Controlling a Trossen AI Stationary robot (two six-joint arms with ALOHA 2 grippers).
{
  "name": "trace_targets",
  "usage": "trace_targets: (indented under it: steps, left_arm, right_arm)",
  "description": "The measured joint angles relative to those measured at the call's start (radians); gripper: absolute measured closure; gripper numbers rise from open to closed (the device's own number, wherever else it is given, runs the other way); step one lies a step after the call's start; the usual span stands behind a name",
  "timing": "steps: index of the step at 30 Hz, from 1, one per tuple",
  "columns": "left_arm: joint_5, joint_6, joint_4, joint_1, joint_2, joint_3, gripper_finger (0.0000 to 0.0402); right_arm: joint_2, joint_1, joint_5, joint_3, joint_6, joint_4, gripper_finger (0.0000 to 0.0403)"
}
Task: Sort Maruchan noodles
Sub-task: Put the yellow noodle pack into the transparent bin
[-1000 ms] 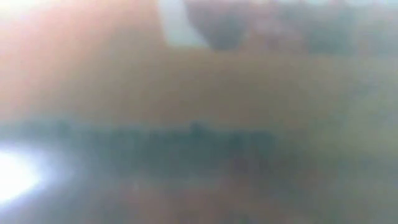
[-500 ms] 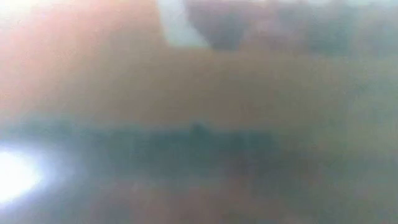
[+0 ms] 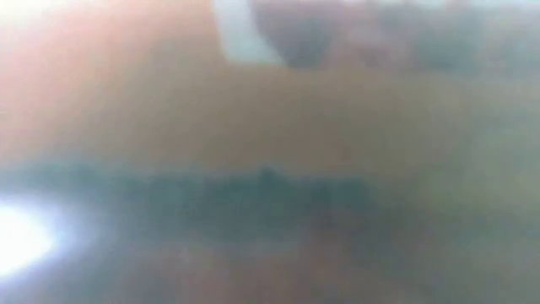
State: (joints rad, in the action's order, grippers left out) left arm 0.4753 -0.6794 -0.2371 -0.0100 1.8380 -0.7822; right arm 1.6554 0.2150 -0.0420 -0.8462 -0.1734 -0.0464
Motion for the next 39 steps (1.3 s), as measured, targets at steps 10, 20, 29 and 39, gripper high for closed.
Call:
trace_targets:
  steps: [10, 20, 29, 39]
  left_arm:
    - [-0.093, 0.051, -0.010, 0.019, -0.023, -0.012, 0.0209]
    - [-0.067, 0.131, 0.073, 0.015, -0.045, -0.040, 0.0209]
    - [0.088, 0.117, 0.240, 0.015, -0.103, -0.041, 0.0209]
    - [0.089, 0.099, 0.229, 0.015, -0.101, -0.041, 0.0209]
  right_arm:
    - [-0.154, 0.010, 0.144, -0.002, 0.043, 0.015, 0.0200]
    - [-0.027, 0.010, 0.029, 0.000, -0.043, 0.244, 0.0200]
    - [0.037, 0.006, -0.044, -0.002, -0.037, 0.202, 0.0200]
    - [-0.011, 0.038, 0.321, 0.000, 0.317, 0.065, 0.0200]
